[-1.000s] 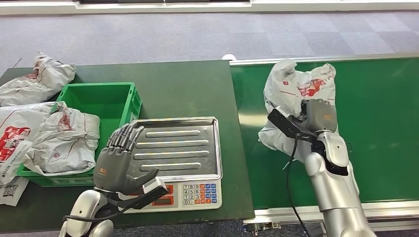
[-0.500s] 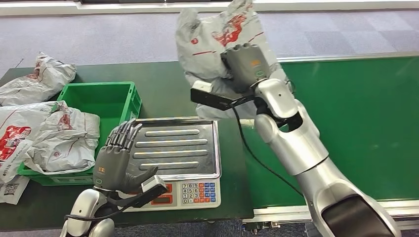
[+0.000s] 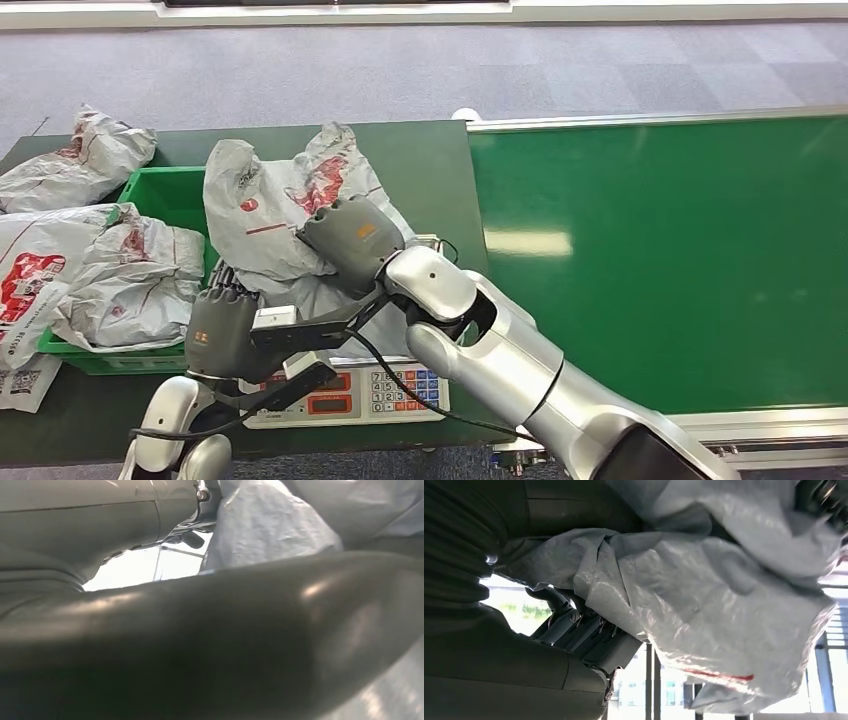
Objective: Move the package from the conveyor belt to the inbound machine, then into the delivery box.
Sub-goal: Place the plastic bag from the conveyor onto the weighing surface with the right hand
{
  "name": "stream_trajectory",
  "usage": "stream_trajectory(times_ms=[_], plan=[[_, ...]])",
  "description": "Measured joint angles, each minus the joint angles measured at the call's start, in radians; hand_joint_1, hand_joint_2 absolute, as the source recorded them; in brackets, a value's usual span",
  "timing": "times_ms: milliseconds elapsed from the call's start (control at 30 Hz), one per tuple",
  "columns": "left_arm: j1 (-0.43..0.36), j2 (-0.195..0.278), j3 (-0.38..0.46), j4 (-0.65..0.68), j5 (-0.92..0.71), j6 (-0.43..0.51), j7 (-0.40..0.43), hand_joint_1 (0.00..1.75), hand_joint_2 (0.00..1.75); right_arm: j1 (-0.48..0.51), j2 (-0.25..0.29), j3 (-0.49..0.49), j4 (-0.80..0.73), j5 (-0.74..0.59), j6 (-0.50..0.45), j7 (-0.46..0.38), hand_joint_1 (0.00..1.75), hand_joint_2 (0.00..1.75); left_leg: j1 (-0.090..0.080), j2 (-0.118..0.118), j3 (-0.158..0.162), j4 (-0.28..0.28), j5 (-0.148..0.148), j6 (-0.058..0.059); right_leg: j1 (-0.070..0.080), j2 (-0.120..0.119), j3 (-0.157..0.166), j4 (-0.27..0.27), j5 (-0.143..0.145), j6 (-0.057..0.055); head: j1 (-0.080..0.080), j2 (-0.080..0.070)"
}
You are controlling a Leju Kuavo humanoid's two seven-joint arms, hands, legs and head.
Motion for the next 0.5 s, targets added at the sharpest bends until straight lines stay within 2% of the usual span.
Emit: stream_trajectory(times_ms=[100,233,500], plan=[[0.000,0.000,0.008,-0.001,0.000,0.002,0.007,0.00,0.00,0.009,0.003,0.016,0.000,-0.022,0.003,0.005,1.73,1.75,0.000,0.000,0.000,0.000,0.000,0.000,0.000,0.000,0.000,0.000,0.000,0.000,0.000,0.000],[0.003,0.004,0.020,-0.012,0.004,0.004,0.023,0.00,0.00,0.020,0.004,0.027,0.006,-0.054,0.029,0.042,0.00,1.75,0.000,0.000,0.000,0.000,0.000,0.000,0.000,-0.001,0.000,0.000,0.000,0.000,0.000,0.000],[0.022,0.012,0.047,-0.040,0.012,0.025,0.039,0.00,0.00,0.011,0.010,0.033,0.087,-0.113,0.057,0.081,0.00,1.75,0.000,0.000,0.000,0.000,0.000,0.000,0.000,-0.001,-0.001,0.000,0.000,-0.001,0.000,0.000]])
